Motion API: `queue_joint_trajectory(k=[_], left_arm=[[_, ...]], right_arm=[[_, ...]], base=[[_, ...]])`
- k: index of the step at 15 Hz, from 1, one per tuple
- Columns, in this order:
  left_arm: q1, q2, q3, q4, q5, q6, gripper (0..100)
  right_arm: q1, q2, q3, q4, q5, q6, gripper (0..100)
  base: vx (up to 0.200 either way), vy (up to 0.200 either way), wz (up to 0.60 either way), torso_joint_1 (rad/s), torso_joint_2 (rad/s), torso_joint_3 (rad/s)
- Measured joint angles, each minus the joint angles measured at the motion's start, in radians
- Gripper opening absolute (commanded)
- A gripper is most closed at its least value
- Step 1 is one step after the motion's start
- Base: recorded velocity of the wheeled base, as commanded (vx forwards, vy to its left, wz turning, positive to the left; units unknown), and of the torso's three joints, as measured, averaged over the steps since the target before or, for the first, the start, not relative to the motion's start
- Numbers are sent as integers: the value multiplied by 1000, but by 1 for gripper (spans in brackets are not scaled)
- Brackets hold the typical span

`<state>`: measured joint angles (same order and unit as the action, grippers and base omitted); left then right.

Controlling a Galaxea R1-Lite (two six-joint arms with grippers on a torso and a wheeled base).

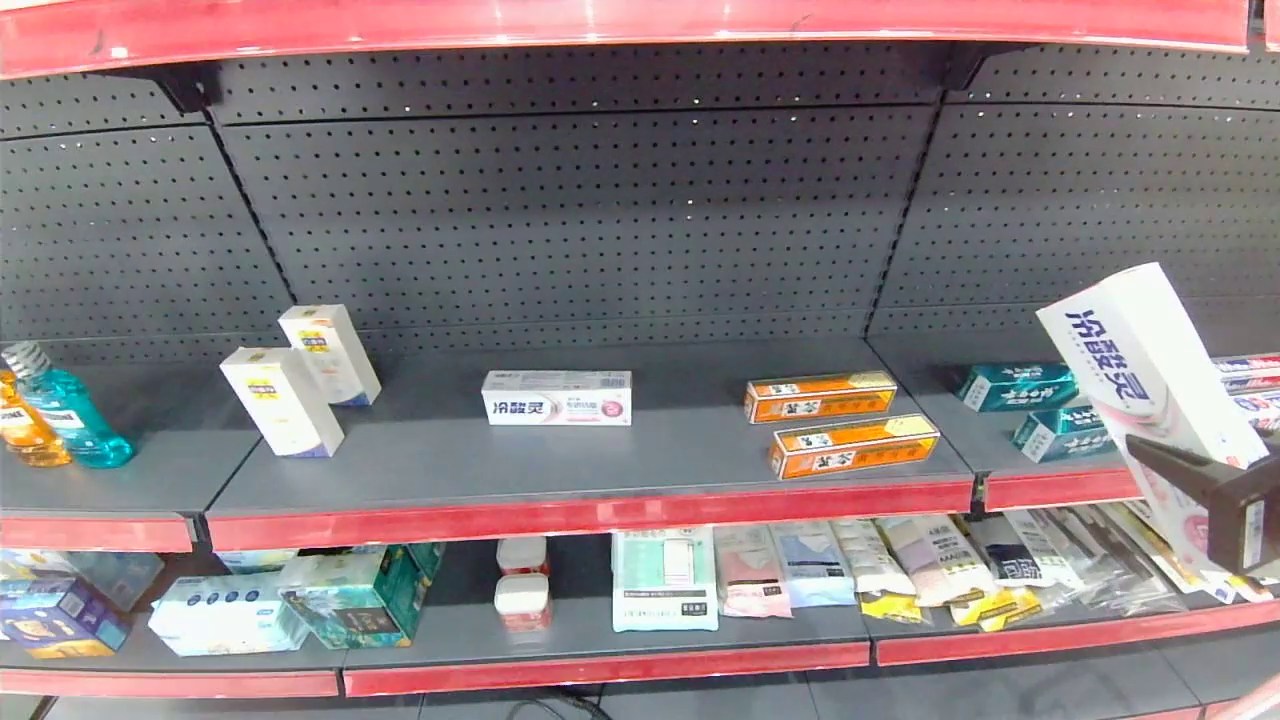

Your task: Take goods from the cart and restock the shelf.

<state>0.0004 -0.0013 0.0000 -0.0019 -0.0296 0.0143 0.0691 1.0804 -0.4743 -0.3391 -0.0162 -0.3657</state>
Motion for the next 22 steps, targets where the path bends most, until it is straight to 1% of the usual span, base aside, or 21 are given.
queue_joint_trajectory(k=[4,10,15,18,20,21,22], left_arm=[[1,0,0,-1,4,-1,100],[1,0,0,0,6,-3,100],[0,0,0,1,7,-9,100],[1,0,0,1,7,-7,100],[1,0,0,-1,-12,4,100],[1,0,0,-1,-25,20,100],[1,0,0,-2,-37,27,100]], right_arm=[[2,-2,4,0,1,-1,0],[5,-5,2,0,0,-6,0],[5,-13,13,2,5,-3,0],[4,-38,26,-3,12,23,0],[4,-64,35,-3,32,72,0],[4,-86,47,-2,48,86,0],[4,-114,61,-1,67,93,0]], base=[[0,0,0,0,0,0],[200,0,0,-1,-2,4],[0,0,0,0,0,0],[0,0,0,0,0,0],[0,0,0,0,0,0],[0,0,0,0,0,0],[0,0,0,0,0,0]])
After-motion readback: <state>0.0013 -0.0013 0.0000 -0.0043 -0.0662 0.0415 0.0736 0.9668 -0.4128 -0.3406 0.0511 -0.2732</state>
